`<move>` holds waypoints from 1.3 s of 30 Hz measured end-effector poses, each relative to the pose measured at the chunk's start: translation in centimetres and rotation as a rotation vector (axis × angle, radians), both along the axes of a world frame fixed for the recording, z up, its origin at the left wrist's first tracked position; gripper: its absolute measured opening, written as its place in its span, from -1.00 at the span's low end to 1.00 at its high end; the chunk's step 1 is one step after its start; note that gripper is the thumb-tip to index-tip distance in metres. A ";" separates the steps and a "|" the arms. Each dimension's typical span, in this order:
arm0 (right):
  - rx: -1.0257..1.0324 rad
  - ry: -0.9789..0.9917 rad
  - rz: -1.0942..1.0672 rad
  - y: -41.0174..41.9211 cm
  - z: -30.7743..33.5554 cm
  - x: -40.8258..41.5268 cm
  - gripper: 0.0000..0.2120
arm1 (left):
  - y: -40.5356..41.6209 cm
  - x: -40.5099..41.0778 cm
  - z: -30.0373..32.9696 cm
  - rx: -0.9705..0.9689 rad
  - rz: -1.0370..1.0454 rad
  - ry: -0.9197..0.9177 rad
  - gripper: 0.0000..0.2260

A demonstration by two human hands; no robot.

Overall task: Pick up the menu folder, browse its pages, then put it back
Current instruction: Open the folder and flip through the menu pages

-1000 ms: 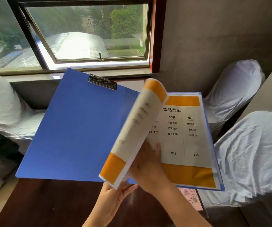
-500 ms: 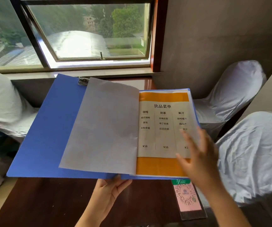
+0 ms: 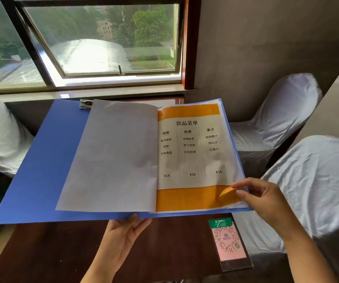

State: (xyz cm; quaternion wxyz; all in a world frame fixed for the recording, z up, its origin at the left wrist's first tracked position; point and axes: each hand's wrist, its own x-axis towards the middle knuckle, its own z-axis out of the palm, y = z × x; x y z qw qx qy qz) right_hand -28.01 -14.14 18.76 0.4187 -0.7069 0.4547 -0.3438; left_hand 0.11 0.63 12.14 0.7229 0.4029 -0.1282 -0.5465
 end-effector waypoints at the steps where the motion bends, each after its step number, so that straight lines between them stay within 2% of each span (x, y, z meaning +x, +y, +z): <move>1: -0.031 0.002 -0.023 0.0 0.0 0.3 -0.77 | 0.0 0.0 0.1 -0.001 0.004 0.002 -0.64; 5: -0.174 0.095 -0.150 0.4 0.1 1.5 -0.79 | 0.3 -0.1 0.1 0.006 0.022 -0.003 -0.62; 7: -0.312 0.140 -0.229 0.8 0.7 2.1 -0.82 | 0.4 0.0 0.0 0.016 0.024 -0.024 -0.66; 9: -0.439 0.068 -0.253 1.4 1.2 2.8 -0.83 | 0.4 -0.1 0.1 0.015 0.021 -0.040 -0.68; 10: -0.415 -0.050 -0.253 1.8 1.4 3.3 -0.82 | 0.4 -0.1 0.0 0.015 0.024 -0.040 -0.67; 11: -0.298 -0.221 -0.251 2.1 1.7 3.9 -0.77 | 0.4 -0.2 0.0 0.016 0.029 -0.037 -0.66; 14: 0.281 -0.791 -0.177 2.7 1.8 5.7 -0.76 | 0.3 -0.2 -0.1 0.017 0.031 -0.027 -0.64; 15: 0.419 -0.906 -0.143 2.9 1.8 6.1 -0.75 | 0.2 -0.2 0.0 0.013 0.027 -0.024 -0.63; 16: 0.476 -0.914 -0.102 3.2 2.0 6.7 -0.72 | 0.2 -0.2 0.0 0.010 0.021 -0.021 -0.62; 17: 0.478 -0.843 -0.057 3.5 2.2 7.4 -0.71 | 0.2 -0.2 0.0 0.009 0.014 -0.016 -0.62; 20: 0.246 -0.369 0.029 5.0 2.1 9.8 -0.82 | -0.1 -0.5 0.1 -0.006 0.001 -0.017 -0.61; 21: 0.173 -0.275 0.084 5.7 1.9 10.5 -0.83 | -0.1 -0.7 0.2 -0.015 -0.001 -0.021 -0.60; 24: -0.101 0.020 0.221 7.7 0.6 12.8 -0.52 | -0.2 -1.0 0.3 -0.034 -0.009 -0.050 -0.58; 26: -0.263 0.188 0.237 8.7 -0.3 14.1 -0.52 | -0.2 -1.2 0.5 -0.033 -0.027 -0.083 -0.61; 30: -0.411 0.265 0.274 9.6 -1.7 15.6 -0.48 | -0.1 -1.6 0.6 -0.034 -0.037 -0.139 -0.71; 36: -0.517 0.414 0.353 10.2 -2.2 15.5 -0.58 | 0.2 -1.5 0.2 -0.003 -0.053 -0.090 -0.73; 39: -0.441 0.274 0.469 9.4 -1.6 14.5 -0.57 | 0.1 -1.5 0.2 -0.016 -0.036 -0.082 -0.74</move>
